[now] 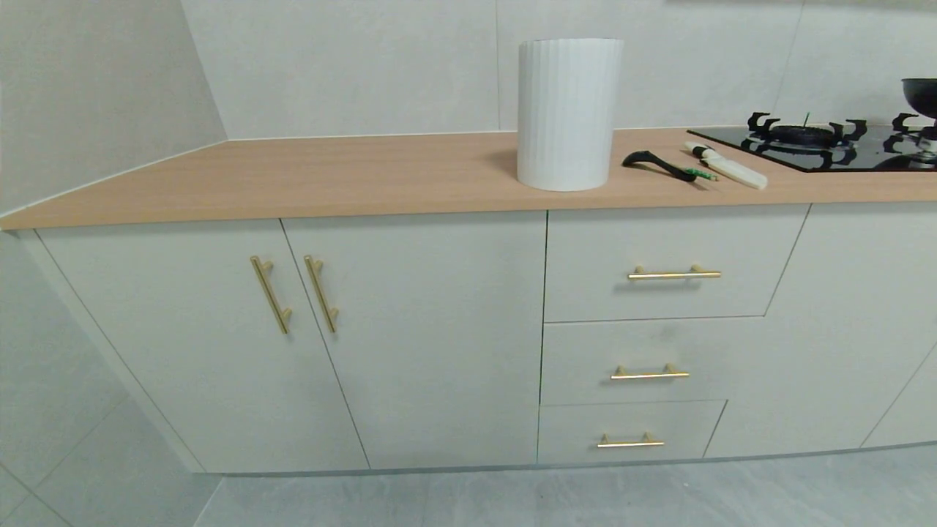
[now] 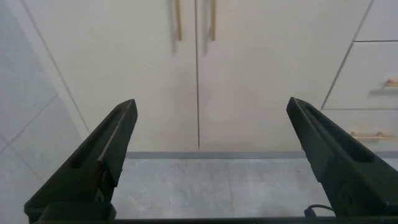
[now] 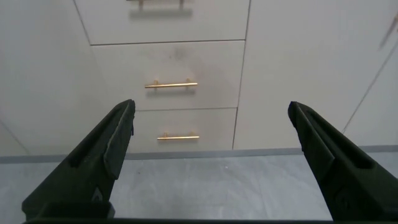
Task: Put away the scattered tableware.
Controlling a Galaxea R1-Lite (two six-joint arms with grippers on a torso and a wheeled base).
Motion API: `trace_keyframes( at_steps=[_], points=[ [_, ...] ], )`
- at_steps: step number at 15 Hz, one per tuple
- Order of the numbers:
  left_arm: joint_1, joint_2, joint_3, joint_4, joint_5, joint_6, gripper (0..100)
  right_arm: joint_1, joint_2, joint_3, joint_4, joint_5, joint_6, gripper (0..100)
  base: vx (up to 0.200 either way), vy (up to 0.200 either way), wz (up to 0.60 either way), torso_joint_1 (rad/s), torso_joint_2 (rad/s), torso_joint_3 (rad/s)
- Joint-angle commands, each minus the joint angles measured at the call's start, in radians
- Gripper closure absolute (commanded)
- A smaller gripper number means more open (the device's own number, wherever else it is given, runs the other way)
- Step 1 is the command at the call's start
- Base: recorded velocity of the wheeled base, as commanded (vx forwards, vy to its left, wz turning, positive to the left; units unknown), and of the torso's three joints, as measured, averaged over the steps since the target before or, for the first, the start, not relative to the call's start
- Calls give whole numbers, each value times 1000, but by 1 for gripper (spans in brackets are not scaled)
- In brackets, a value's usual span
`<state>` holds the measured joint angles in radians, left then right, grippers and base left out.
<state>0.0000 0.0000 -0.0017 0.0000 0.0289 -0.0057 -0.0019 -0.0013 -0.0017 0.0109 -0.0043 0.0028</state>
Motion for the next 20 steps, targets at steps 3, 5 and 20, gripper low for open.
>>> trace_keyframes(
  at_steps=[3, 5, 20],
  points=[
    [0, 0, 0, 0, 0, 1, 0, 0, 1, 0, 0, 0, 0, 0, 0, 0, 0, 0, 0, 0],
    [0, 2, 0, 0, 0, 6, 0, 0, 1, 0, 0, 0, 0, 0, 200, 0, 0, -7, 2, 5],
    [0, 0, 0, 0, 0, 1, 0, 0, 1, 0, 0, 3, -23, 0, 53, 0, 0, 1, 0, 1]
  ],
)
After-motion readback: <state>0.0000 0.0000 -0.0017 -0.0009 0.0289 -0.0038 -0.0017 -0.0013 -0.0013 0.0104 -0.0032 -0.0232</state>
